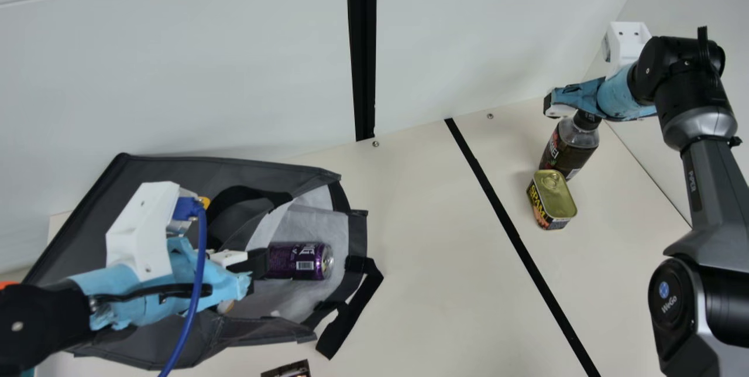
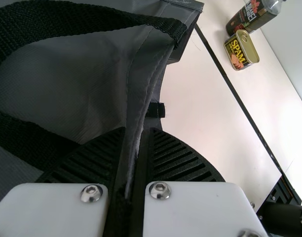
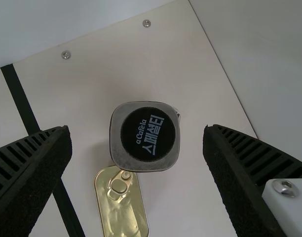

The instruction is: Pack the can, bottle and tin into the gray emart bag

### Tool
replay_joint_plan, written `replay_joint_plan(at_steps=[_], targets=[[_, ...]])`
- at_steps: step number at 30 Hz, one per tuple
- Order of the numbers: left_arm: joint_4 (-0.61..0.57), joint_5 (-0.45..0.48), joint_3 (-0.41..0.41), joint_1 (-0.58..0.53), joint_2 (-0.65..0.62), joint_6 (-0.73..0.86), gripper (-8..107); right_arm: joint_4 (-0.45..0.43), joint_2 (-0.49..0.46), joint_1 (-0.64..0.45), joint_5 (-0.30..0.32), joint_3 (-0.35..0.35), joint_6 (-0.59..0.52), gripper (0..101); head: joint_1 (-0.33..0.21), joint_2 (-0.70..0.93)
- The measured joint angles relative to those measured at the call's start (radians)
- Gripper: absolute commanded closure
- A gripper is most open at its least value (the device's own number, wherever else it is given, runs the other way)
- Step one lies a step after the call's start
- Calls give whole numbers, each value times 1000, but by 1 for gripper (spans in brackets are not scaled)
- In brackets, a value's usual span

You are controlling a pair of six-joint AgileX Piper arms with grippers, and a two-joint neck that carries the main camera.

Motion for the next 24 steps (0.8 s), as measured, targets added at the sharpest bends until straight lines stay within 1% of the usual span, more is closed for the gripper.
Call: replay_joint_plan(at_steps=[12, 24], targets=[[0, 0, 0, 0, 0, 0, 89, 1, 32, -5, 6, -2, 0, 10, 0, -2], [0, 0, 0, 0, 0, 0, 89, 8, 67, -6, 10, -28, 8, 10, 0, -2]])
